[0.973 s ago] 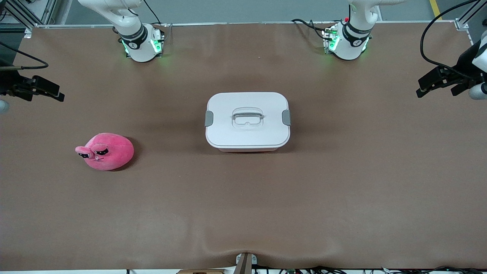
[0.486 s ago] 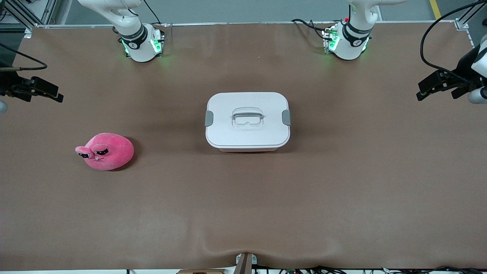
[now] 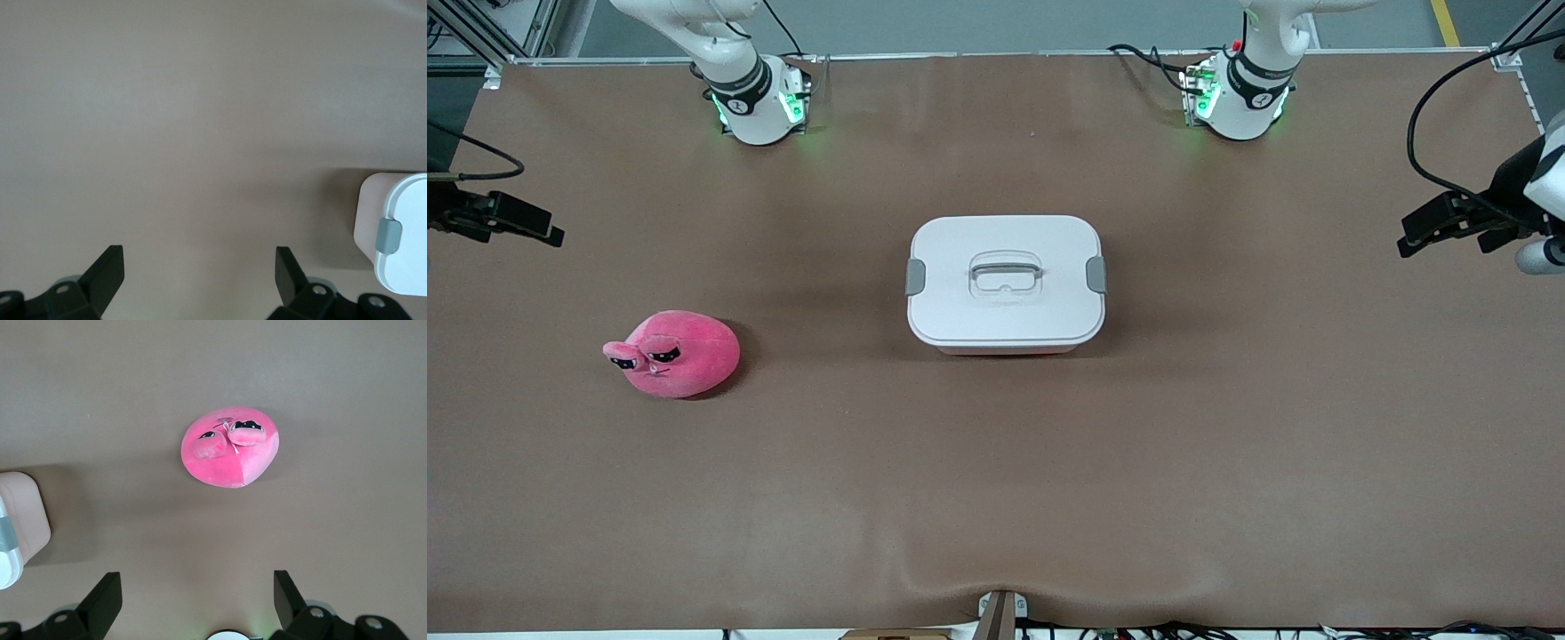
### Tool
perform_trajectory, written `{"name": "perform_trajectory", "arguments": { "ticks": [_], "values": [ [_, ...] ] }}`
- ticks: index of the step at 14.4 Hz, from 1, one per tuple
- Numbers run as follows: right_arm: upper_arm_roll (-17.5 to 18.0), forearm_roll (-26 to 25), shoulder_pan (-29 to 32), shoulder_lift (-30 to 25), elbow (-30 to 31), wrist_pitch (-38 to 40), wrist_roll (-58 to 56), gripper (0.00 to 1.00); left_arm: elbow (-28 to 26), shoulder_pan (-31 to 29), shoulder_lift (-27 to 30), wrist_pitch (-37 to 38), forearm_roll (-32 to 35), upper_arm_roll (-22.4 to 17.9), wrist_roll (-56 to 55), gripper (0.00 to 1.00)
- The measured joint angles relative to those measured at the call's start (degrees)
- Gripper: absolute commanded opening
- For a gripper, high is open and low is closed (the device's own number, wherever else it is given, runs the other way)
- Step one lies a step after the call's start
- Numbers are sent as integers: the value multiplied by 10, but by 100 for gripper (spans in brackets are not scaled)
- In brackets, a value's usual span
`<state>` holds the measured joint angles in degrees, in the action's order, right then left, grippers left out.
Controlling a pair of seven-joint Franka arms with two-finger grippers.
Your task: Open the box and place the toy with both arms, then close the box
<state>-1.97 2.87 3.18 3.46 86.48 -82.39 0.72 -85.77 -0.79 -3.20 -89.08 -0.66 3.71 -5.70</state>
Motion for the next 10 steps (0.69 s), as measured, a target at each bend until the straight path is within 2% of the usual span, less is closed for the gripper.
{"name": "perform_trajectory", "arguments": {
  "ticks": [5,10],
  "values": [
    [0,-1,1,18,0,-1,0,100,8,3,-27,-1,-8,3,-28,100],
    [0,-1,1,42,-1,-4,0,100,11,23,-31,0,-24,30,-204,100]
  ]
}}
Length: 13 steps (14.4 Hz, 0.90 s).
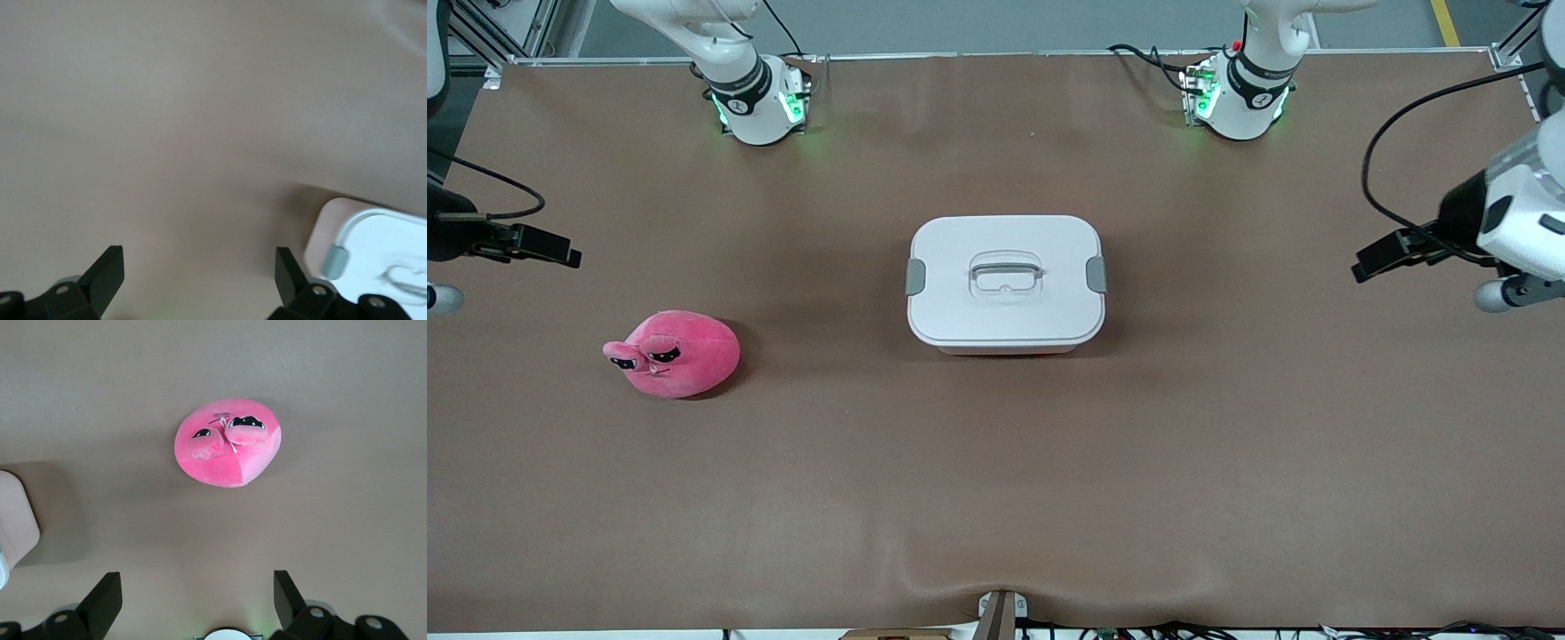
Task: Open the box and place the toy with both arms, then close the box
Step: 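Reach the left gripper to the lid handle while the right gripper reaches the toy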
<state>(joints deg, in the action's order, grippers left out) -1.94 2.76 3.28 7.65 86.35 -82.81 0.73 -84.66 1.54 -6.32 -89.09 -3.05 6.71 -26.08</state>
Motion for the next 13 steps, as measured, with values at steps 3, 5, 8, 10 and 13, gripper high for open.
{"name": "perform_trajectory", "arguments": {
  "ticks": [3,5,8,10,13],
  "values": [
    [2,0,-1,23,0,1,0,100,0,8,-2,1,0,38,-137,100],
    [1,0,2,37,0,0,0,100,0,10,-7,1,0,63,-210,100],
    [0,1,10,48,0,-13,-9,100,0,11,-21,0,0,99,-301,100],
    [0,1,11,51,7,-46,-29,100,0,12,-31,-6,0,123,-353,100],
    [0,1,14,53,24,-77,-45,100,0,23,-43,-23,-1,150,-423,100]
  ]
}}
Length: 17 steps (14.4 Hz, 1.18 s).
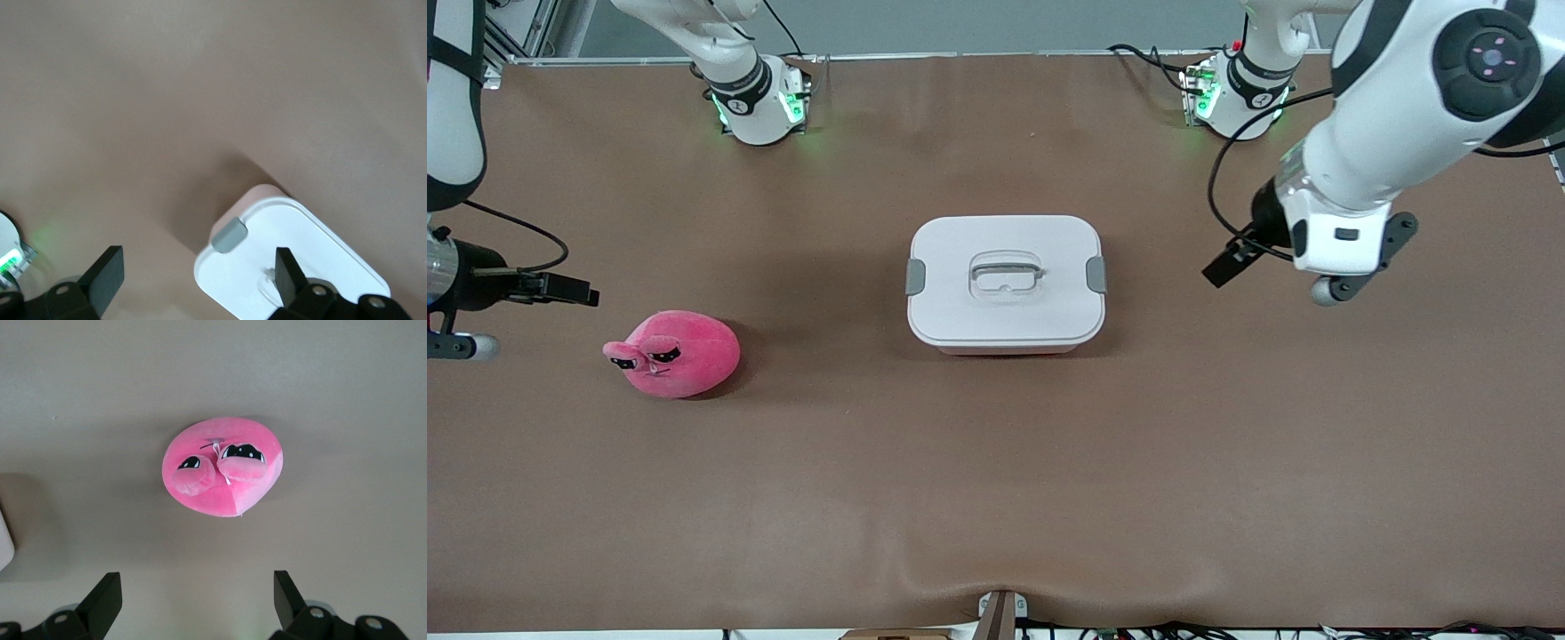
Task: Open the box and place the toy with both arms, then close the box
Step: 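Reach the left gripper to the lid handle while the right gripper reaches the toy, then grasp the lid handle with the left gripper while the right gripper grasps the toy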
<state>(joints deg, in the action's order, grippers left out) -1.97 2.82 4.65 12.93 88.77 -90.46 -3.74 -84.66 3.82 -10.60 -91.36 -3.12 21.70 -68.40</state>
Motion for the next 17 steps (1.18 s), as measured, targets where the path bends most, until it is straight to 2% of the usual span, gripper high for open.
{"name": "perform_trajectory", "arguments": {
  "ticks": [6,10,17],
  "values": [
    [4,0,-2,6,65,-101,-4,100,0,79,-47,-41,0,5,-184,100],
    [8,-3,-26,14,138,-215,-7,100,0,112,-74,-65,0,5,-283,100],
    [9,-66,-69,16,176,-245,-38,100,0,170,-120,-117,19,5,-465,100]
  ]
}}
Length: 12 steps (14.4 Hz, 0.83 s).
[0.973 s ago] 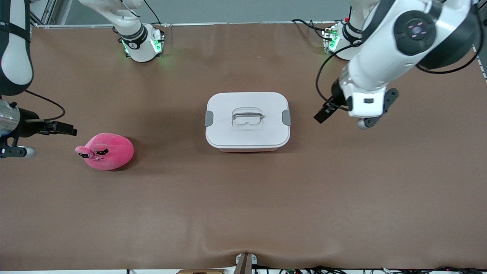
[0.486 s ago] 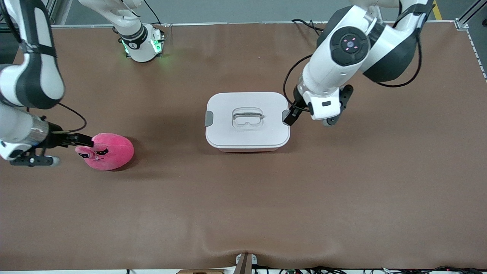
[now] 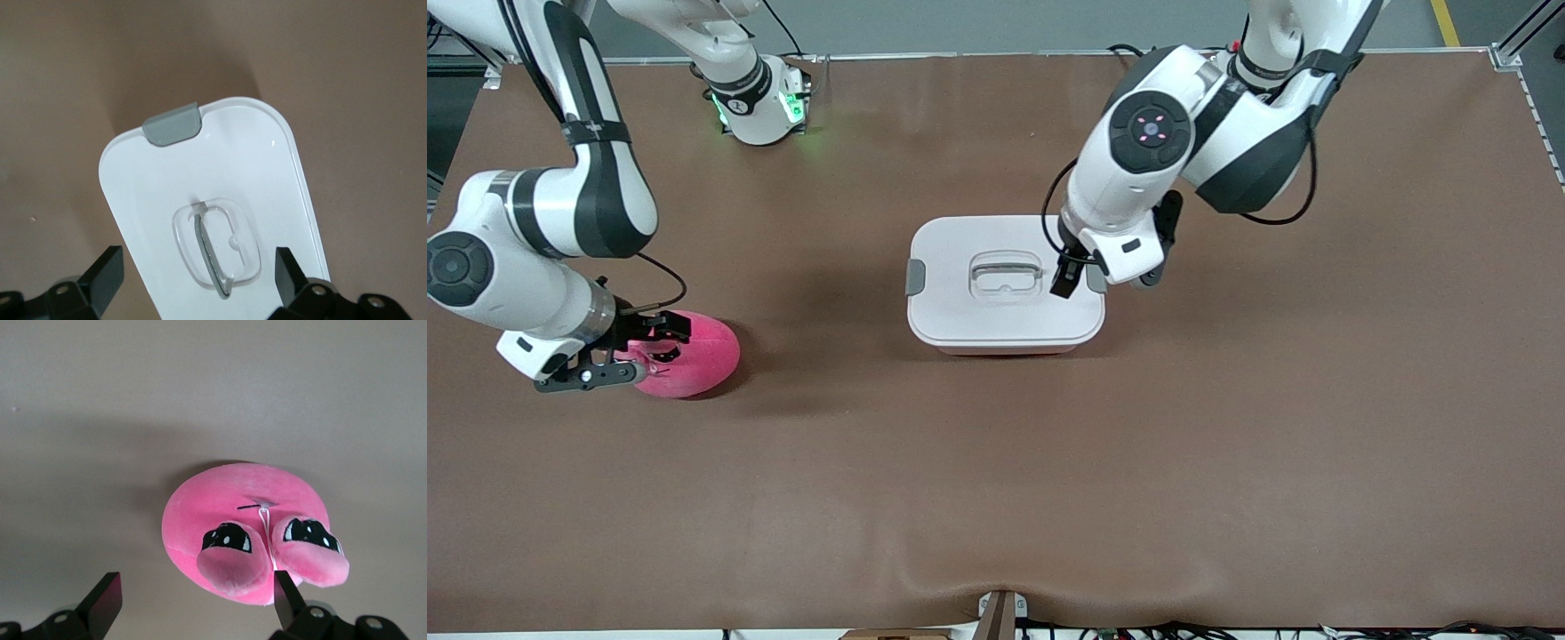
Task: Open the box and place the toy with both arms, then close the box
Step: 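Grasp the lid handle with the left gripper while the right gripper grasps the toy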
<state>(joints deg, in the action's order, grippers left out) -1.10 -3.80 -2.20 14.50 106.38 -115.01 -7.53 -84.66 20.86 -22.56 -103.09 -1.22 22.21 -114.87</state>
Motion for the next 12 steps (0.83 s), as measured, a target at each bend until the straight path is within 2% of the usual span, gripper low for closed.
{"name": "perform_trajectory", "arguments": {
  "ticks": [4,8,12],
  "values": [
    [-5,-1,2,4,23,-24,-42,100,0,37,-33,-43,10,0,-115,100],
    [-5,-1,2,8,41,-46,-44,100,0,71,-61,-71,52,0,-217,100],
    [-5,-3,2,11,45,-51,-45,100,0,84,-86,-81,60,-1,-271,100]
  ]
}}
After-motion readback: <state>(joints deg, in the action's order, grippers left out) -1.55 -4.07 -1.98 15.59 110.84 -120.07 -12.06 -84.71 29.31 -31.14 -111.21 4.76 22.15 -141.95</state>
